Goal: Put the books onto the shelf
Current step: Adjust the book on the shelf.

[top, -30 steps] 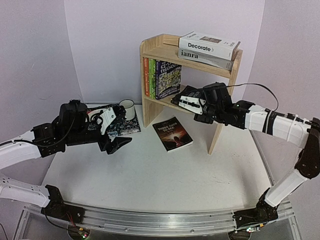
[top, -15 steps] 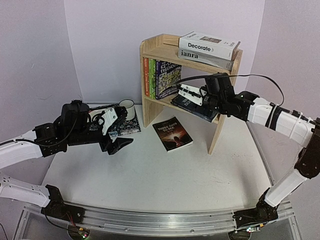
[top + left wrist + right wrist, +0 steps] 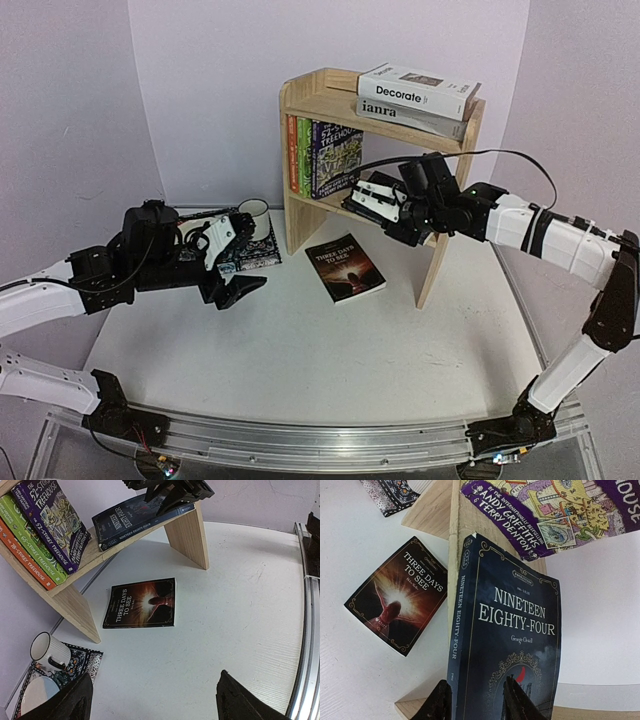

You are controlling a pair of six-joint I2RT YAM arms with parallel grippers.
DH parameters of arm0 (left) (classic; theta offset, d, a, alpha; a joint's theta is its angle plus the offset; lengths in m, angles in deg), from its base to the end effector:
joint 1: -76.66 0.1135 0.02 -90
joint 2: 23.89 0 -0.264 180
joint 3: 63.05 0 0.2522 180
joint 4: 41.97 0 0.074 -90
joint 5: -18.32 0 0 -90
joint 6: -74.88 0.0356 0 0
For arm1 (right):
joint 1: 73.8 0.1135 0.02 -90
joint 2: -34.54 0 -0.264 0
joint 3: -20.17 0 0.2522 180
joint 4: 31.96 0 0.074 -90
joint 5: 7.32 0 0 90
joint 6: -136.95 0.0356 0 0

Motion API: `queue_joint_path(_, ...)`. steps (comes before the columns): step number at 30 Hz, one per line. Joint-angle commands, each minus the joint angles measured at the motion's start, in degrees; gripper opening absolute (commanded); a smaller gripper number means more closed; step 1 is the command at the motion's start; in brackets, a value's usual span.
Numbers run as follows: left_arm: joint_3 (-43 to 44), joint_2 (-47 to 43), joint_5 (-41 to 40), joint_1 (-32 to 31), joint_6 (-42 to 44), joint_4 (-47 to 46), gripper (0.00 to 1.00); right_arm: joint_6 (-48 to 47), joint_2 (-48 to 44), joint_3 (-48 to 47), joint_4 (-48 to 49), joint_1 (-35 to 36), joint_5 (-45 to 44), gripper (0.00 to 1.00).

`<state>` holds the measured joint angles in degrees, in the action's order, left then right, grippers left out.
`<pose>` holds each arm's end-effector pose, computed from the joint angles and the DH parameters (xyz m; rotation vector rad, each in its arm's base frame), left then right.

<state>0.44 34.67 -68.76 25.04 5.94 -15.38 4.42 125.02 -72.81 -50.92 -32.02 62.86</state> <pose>0.1447 -0.1856 0.3200 1.1945 1.5662 -0.4007 0.2894 0.2424 0.3580 -1.0555 1.5234 -0.3301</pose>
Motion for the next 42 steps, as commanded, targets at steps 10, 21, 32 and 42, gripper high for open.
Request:
queue_joint_path(10,0.5,0.0,0.8,0.3,0.1,-2.9,0.87,2.1,0.3,1.2,-1.7,0.1,-2.0,0.32)
queue_joint_path(21,0.4,0.2,0.6,0.2,0.1,-2.9,0.87,1.3,0.9,1.6,-2.1,0.1,-5.6,0.31)
queue_joint_path(32,0.2,0.3,0.5,0.3,0.0,-2.9,0.87,0.9,0.2,2.2,-4.6,0.1,-12.6,0.31)
queue_joint_path(42,0.4,1.1,1.0,0.3,0.0,-3.1,0.87,1.4,-1.4,3.7,-6.8,0.1,-17.1,0.32)
